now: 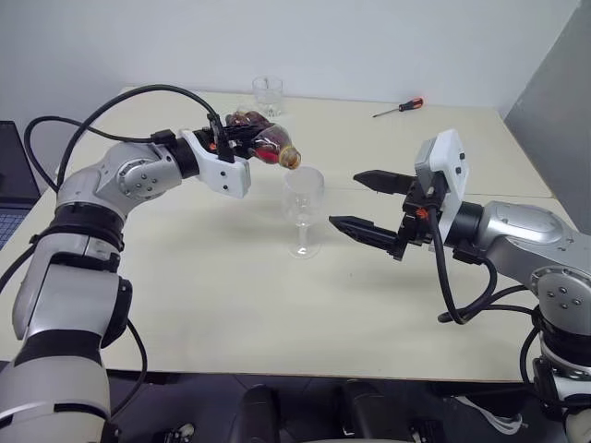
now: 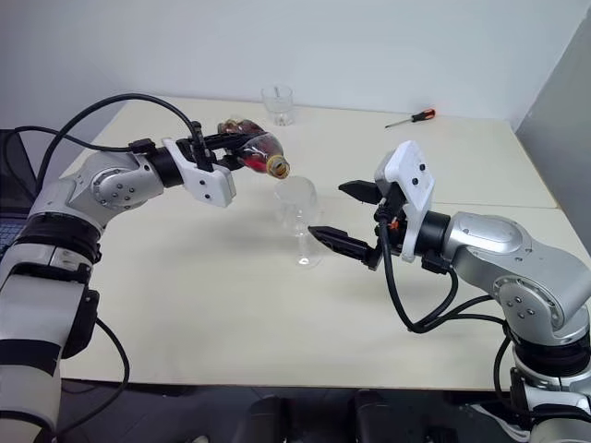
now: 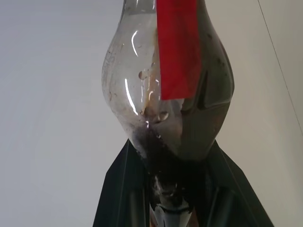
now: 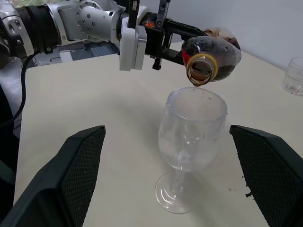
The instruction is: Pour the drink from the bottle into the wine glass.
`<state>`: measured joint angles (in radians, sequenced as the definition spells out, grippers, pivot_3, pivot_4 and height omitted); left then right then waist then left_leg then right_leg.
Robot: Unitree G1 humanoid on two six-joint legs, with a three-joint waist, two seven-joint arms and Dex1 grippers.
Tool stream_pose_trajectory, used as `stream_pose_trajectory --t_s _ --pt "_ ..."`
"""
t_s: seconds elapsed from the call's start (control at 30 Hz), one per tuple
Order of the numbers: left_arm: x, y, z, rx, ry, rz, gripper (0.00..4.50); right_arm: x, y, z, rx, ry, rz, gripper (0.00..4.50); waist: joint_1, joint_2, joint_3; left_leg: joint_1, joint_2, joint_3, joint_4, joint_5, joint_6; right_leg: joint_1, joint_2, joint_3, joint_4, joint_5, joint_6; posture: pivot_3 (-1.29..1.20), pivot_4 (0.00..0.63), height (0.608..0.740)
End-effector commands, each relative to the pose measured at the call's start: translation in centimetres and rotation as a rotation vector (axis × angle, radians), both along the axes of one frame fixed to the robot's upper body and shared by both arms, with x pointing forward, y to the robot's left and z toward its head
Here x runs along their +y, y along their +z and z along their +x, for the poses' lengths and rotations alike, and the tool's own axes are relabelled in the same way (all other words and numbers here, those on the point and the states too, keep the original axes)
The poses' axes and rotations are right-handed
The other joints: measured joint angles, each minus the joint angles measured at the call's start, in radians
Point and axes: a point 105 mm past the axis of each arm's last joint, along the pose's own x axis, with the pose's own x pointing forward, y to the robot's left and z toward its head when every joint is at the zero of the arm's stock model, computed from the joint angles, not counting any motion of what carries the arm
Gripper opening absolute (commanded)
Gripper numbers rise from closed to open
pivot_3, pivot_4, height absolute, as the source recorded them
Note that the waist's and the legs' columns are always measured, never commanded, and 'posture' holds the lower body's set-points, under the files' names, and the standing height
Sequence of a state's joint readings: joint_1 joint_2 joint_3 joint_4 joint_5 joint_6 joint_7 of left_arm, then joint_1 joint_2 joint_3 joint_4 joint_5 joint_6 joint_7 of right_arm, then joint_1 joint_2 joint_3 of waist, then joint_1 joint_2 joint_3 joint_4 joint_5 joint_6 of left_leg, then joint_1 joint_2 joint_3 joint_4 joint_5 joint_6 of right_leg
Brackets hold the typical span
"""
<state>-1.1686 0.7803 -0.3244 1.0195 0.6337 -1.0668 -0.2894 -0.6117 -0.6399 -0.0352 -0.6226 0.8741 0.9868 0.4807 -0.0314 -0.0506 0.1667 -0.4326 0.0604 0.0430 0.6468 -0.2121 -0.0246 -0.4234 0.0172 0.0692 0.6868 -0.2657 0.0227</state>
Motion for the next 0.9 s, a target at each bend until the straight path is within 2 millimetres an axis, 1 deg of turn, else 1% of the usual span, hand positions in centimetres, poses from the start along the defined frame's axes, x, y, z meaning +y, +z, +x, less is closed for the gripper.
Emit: stream_pose_trajectory --t_s 0.03,0.3,0.43,0.6,0.9 --pt "-0.27 2.66 -0.24 -0.084 -0.016 -0.026 0.76 -0.1 1.24 -0.24 -0.07 0.004 0.003 4.5 0.0 0.0 0.0 0.0 0.0 0.0 0.0 0.0 0.0 0.0 0.0 0.0 0.0 0.0 0.0 0.0 0.15 0.74" --pt "-0.34 2.53 -0.24 -0.089 -0.019 0.006 0.76 -0.07 1.08 -0.17 -0.072 0.002 0.0 4.5 0.0 0.0 0.0 0.0 0.0 -0.001 0.0 0.0 0.0 0.0 0.0 -0.001 0.002 0.0 0.0 0.0 0.15 0.74" --pt "-0.32 2.99 -0.01 -0.098 -0.006 0.004 0.76 0.01 1.09 -0.03 -0.078 0.003 -0.002 4.5 0.0 0.0 0.0 0.0 0.0 -0.001 0.0 0.0 0.0 0.0 0.0 -0.001 0.002 0.0 0.0 0.0 0.15 0.74" --pt "-0.8 3.36 0.09 -0.105 -0.016 0.006 0.76 0.08 1.03 0.03 -0.08 0.004 -0.004 4.5 0.0 0.0 0.0 0.0 0.0 -0.001 0.0 0.0 0.0 0.0 0.0 -0.001 0.002 0.0 0.0 0.0 0.15 0.74" --pt "-0.92 2.82 0.02 -0.1 -0.028 0.017 0.76 0.25 0.97 -0.15 -0.09 0.016 -0.015 4.5 0.0 0.0 0.0 0.0 0.0 -0.001 0.001 0.0 0.0 0.0 0.0 -0.001 0.003 0.0 0.0 0.0 0.15 0.74"
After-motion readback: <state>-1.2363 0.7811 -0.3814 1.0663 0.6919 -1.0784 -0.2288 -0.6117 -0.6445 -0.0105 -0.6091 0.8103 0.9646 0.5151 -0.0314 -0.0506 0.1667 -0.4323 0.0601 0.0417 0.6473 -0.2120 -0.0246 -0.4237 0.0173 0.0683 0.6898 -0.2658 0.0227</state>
